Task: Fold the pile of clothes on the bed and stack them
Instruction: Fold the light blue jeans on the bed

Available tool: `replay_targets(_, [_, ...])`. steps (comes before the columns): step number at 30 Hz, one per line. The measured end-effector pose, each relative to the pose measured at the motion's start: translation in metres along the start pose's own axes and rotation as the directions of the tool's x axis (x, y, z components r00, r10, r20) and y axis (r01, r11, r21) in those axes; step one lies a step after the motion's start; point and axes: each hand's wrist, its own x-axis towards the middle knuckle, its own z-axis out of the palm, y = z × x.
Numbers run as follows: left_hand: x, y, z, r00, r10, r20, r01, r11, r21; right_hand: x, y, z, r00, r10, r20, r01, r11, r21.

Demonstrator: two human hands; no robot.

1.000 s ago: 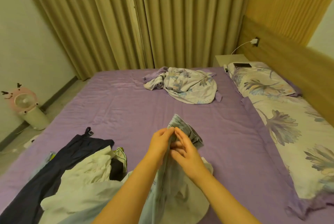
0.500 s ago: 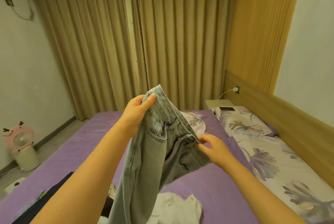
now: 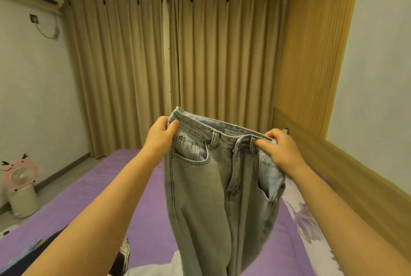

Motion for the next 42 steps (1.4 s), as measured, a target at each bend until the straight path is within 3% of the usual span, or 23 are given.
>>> replay_targets(4, [0.002, 0.014, 0.016, 0.998, 0.060, -0.012, -0.060, 0.998, -0.002, 0.008, -0.022, -0.032, 0.997, 0.044, 0.067, -0.057, 0.975, 0.214])
replay_targets(6, [0.003, 0.018, 0.022, 0.999, 0.051, -0.004, -0.051, 0.996, -0.071, 0.009, -0.033, -0.047, 0.996, 0.001, 0.090, -0.012, 0.992, 0.129])
replay_targets(11, [0.005, 0.041, 0.017, 0.979, 0.081, 0.188, -0.034, 0.970, -0.243, 0.023, -0.067, -0.085, 0.993, -0.111, 0.029, 0.114, 0.975, -0.191])
replay_targets(16, [0.033, 0.089, 0.004, 0.974, 0.211, -0.084, -0.223, 0.959, -0.173, 0.051, -0.105, -0.117, 0.952, -0.293, -0.091, 0.232, 0.882, -0.410])
replay_targets(18, [0.044, 0.102, -0.002, 0.948, 0.291, -0.129, -0.301, 0.952, -0.061, 0.060, -0.112, -0.126, 0.944, -0.328, -0.023, 0.261, 0.790, -0.554])
replay_targets(20, [0.049, 0.105, -0.005, 0.939, 0.322, -0.118, -0.324, 0.946, 0.002, 0.065, -0.109, -0.130, 0.969, -0.215, 0.124, 0.246, 0.766, -0.594])
replay_targets(24, [0.041, 0.082, 0.009, 0.953, 0.299, -0.043, -0.292, 0.948, 0.123, 0.058, -0.071, -0.118, 0.941, 0.040, 0.335, 0.150, 0.841, -0.520])
replay_targets(29, [0.029, 0.037, 0.025, 0.990, 0.141, -0.005, -0.141, 0.989, 0.035, 0.039, -0.024, -0.097, 0.843, 0.149, 0.517, 0.088, 0.910, -0.406])
replay_targets(33, [0.027, 0.027, 0.029, 0.994, 0.108, 0.005, -0.107, 0.993, -0.057, 0.033, 0.002, -0.076, 0.897, 0.157, 0.413, 0.049, 0.893, -0.446])
replay_targets(36, [0.030, 0.022, 0.022, 0.992, 0.114, -0.058, -0.118, 0.992, -0.052, 0.030, 0.011, -0.074, 0.879, 0.194, 0.437, -0.114, 0.973, -0.203])
replay_targets(39, [0.034, 0.015, 0.015, 0.986, 0.107, -0.128, -0.112, 0.993, -0.026, 0.027, 0.018, -0.071, 0.831, 0.235, 0.504, -0.283, 0.959, 0.020])
replay_targets(42, [0.038, 0.012, 0.010, 0.988, 0.068, -0.142, -0.074, 0.997, -0.035, 0.024, 0.017, -0.064, 0.890, 0.192, 0.413, -0.274, 0.950, 0.148])
